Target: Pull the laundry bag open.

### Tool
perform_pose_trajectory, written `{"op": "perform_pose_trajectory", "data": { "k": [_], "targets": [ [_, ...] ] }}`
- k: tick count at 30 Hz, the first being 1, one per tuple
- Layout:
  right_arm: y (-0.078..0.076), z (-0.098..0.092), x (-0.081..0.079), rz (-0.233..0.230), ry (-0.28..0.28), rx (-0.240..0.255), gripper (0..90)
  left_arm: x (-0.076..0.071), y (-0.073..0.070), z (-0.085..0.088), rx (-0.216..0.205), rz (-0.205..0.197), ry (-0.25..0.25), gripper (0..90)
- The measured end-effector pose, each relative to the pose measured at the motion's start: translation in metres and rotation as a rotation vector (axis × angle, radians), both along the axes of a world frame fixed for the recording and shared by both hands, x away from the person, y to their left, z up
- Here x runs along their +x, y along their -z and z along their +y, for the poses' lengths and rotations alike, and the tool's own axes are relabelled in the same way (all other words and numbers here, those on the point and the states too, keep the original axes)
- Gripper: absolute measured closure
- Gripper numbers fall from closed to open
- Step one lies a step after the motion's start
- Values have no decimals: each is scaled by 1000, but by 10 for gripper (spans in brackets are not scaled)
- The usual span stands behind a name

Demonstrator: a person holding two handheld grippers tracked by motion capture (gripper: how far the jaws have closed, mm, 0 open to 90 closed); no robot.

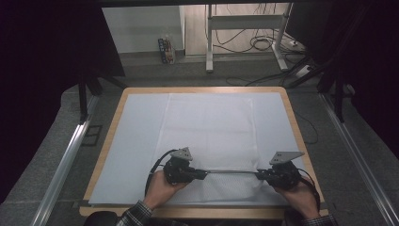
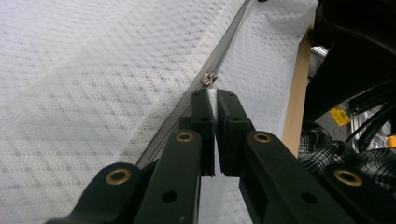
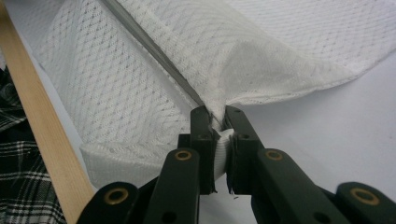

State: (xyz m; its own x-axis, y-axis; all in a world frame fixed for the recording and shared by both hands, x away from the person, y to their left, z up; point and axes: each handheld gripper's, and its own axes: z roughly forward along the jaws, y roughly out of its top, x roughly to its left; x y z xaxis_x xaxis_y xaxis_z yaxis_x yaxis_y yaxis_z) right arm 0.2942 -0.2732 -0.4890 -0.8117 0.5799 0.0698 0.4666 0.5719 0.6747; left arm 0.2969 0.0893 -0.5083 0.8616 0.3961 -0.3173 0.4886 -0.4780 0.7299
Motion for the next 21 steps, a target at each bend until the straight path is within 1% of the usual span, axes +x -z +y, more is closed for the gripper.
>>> {"op": "perform_pose_trajectory", "data": {
  "k": [2, 3, 5, 10, 21],
  "targets": [
    [0, 1, 0, -8, 1, -11, 824, -2, 0, 0, 20, -12, -5, 875],
    [0, 0, 0, -12, 5, -18, 824, -2, 0, 2, 24, -13, -9, 875],
    [0, -2, 0, -6, 9, -10, 824, -1, 1, 7, 13, -3, -21, 875],
    [0, -3, 0, -9, 15, -11, 823, -3, -2, 18, 7, -6, -41, 875],
    [0, -3, 0, -11, 13, -11, 823, -9, 1, 37, 15, 3, -78, 875]
  ]
}}
